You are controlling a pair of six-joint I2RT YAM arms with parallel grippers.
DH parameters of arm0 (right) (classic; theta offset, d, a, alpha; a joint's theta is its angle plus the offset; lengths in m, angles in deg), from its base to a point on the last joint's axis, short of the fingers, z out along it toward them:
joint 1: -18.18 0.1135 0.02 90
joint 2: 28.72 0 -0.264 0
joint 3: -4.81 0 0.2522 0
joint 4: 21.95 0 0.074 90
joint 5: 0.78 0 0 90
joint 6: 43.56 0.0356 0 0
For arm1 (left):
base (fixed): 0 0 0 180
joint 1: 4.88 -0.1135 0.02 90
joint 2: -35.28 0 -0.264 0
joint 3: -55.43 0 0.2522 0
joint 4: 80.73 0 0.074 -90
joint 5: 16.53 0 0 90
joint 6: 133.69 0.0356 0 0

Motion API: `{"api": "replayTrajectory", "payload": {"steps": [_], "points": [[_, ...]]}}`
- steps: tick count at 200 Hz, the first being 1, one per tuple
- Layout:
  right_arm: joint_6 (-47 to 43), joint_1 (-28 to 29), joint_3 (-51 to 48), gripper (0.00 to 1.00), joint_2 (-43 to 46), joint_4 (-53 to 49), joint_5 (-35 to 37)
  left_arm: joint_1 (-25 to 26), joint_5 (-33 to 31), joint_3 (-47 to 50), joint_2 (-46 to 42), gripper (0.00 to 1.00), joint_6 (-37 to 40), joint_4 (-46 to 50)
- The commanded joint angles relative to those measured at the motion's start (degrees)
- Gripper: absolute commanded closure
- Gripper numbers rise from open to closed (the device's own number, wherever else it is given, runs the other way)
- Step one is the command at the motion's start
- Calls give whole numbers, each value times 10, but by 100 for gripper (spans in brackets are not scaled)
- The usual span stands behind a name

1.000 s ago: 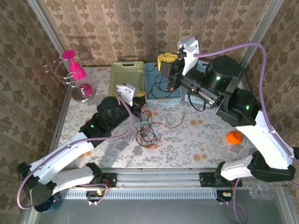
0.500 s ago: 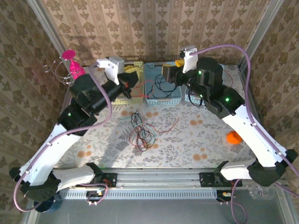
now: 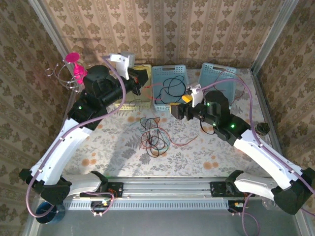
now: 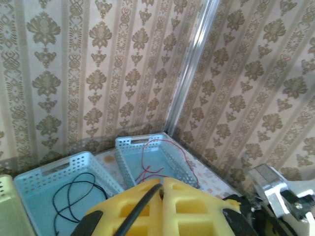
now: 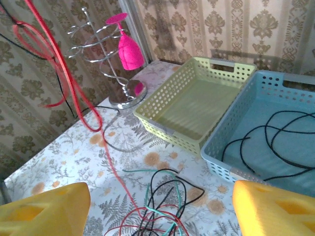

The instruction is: Untangle the cables

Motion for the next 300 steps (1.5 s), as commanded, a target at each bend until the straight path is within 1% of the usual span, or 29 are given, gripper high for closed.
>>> {"api": "replayTrajectory", "payload": {"steps": [1,21,39,47,52,55,62,66,69,77,80,100,114,123,143,159,169,172,178,198,201,209,213,220,226,240,265,278,300], "points": [[-22,-5,29,21,-24,50,-78,-8,41,6,-12,100,-33,-20],[-21,-4,63,20,-65,57,-123,-8,48,13,-14,100,-41,-22],[-11,-4,88,20,-98,74,-143,-9,45,17,-18,100,-44,-20],[-8,-3,101,21,-113,76,-145,-10,47,19,-20,100,-45,-21],[-7,-2,108,24,-122,75,-146,-10,48,21,-21,100,-46,-20],[-7,-2,113,28,-128,75,-146,-10,48,22,-22,100,-46,-20],[-4,-2,123,40,-137,72,-147,-11,46,24,-24,100,-47,-20],[-2,-2,127,50,-142,69,-149,-11,46,26,-26,100,-47,-20],[-1,-2,129,60,-145,67,-151,-11,45,27,-27,100,-47,-20],[9,-2,126,92,-147,68,-151,-12,41,32,-32,100,-45,-20],[16,-2,121,100,-145,69,-144,-14,38,34,-33,100,-43,-19],[44,-4,61,100,-127,76,-70,-23,17,51,-49,100,-35,-19],[61,-9,14,100,-119,48,10,-44,14,56,-58,100,-38,-21],[78,-21,-22,100,-114,37,40,-60,16,55,-63,100,-43,-20],[119,-56,-105,100,-100,37,50,-94,32,44,-68,100,-54,-20],[139,-70,-144,100,-94,25,63,-115,41,33,-72,100,-57,-19],[148,-73,-160,100,-96,15,61,-119,47,27,-73,100,-62,-20],[150,-73,-163,100,-98,11,58,-134,50,24,-72,100,-64,-20],[150,-73,-166,100,-102,5,52,-142,58,21,-72,100,-68,-23],[149,-72,-166,100,-128,-24,42,-149,74,13,-65,100,-78,-27],[146,-72,-162,94,-132,-31,40,-149,77,13,-63,100,-79,-27],[138,-72,-152,68,-138,-53,33,-149,82,9,-60,100,-84,-27],[134,-72,-145,58,-136,-65,32,-149,85,9,-58,100,-87,-28],[131,-69,-138,48,-127,-81,34,-149,91,11,-55,100,-94,-31],[129,-66,-136,43,-112,-89,42,-150,96,11,-53,100,-98,-35],[126,-59,-134,37,-68,-107,65,-149,103,16,-48,100,-107,-43],[130,-55,-126,34,1,-146,100,-149,116,4,-21,100,-112,-49],[142,-56,-126,31,24,-159,97,-151,132,-31,17,100,-110,-36],[156,-57,-127,31,44,-172,75,-155,161,-114,105,100,-109,-11]]}}
